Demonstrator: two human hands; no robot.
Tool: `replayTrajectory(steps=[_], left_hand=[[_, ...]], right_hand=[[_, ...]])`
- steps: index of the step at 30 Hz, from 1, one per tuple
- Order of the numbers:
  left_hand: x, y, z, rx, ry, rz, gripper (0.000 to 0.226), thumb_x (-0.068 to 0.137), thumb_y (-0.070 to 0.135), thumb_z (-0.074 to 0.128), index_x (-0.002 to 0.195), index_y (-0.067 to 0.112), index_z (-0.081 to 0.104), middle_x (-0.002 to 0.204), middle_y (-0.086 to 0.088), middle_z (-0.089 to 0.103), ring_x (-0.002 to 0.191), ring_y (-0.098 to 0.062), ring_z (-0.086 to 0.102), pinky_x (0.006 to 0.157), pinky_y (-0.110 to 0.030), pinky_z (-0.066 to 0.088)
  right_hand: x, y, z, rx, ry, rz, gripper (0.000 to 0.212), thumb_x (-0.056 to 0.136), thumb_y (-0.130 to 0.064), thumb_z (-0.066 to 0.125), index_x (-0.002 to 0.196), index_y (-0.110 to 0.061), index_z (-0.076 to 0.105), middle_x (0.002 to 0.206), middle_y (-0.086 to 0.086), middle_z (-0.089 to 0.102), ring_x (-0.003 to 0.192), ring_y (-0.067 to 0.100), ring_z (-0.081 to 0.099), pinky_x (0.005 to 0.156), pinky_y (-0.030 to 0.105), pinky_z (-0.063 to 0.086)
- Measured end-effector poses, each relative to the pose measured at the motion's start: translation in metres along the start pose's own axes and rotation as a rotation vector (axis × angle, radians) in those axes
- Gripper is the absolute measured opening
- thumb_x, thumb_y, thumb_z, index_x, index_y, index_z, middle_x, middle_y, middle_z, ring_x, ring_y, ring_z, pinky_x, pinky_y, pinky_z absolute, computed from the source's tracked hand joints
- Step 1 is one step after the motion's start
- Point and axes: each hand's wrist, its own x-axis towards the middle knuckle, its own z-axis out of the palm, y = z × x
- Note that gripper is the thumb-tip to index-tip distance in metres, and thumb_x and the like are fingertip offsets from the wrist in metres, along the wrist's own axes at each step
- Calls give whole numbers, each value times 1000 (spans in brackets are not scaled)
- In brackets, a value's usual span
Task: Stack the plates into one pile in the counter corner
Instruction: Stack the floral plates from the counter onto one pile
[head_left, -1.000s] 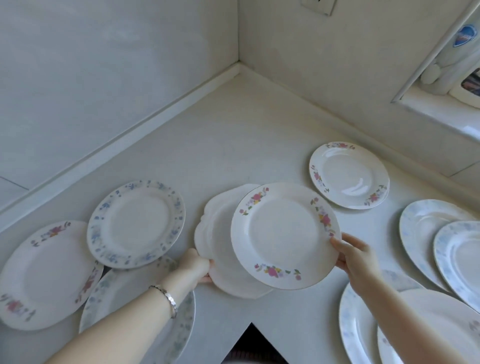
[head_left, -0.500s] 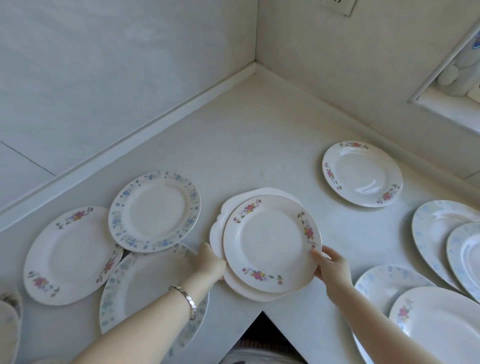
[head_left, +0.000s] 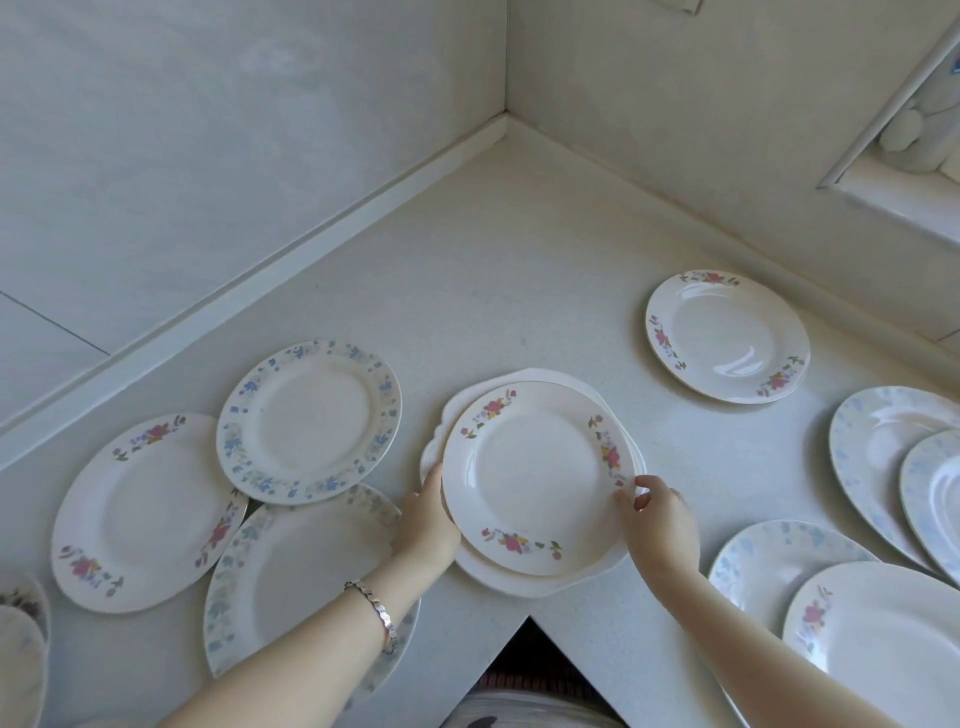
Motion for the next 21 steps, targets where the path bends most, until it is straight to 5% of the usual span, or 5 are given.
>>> replayTrajectory(steps=[7,11,15,18,21], left_hand=[[3,-5,-1,-35,-2,34,47,80,37,33,125,51,32,138,-3,47,125,-27,45,102,-46,42],[7,1,-14,-48,19,6,38,91,16,41,128,27,43,119,-1,59,94,-16,53,72,-23,42],[27,8,-48,-818,300,-376,30,89,0,43,118,7,48,93,-17,55,82,-24,57,78,-23,55],[36,9,-71,-1331,300,-503,39,98,8,35,136,0,38,118,-19,42,113,-27,48,107,-34,37],[45,13,-74,-1542,319,-510,23,98,10,36,88,5,55,88,-5,48,79,-17,50,73,-22,44]], right_hand=[[-3,-4,-3,-74,-66,-16,39,87,-25,57,121,-6,50,120,13,50,89,29,58,69,33,46],[-1,-4,-3,-64,-107,-1,45,83,-26,62,119,-5,46,119,12,49,93,28,57,70,33,45],[0,-4,-3,-61,-126,7,54,84,-25,62,129,-7,39,128,14,46,98,30,58,72,33,45],[-4,-6,-2,-55,-107,3,54,86,-24,59,133,-8,36,130,16,43,102,33,57,78,39,50],[-15,-5,1,-21,-76,-28,49,88,-18,55,132,-6,39,131,16,41,100,33,58,81,42,50]])
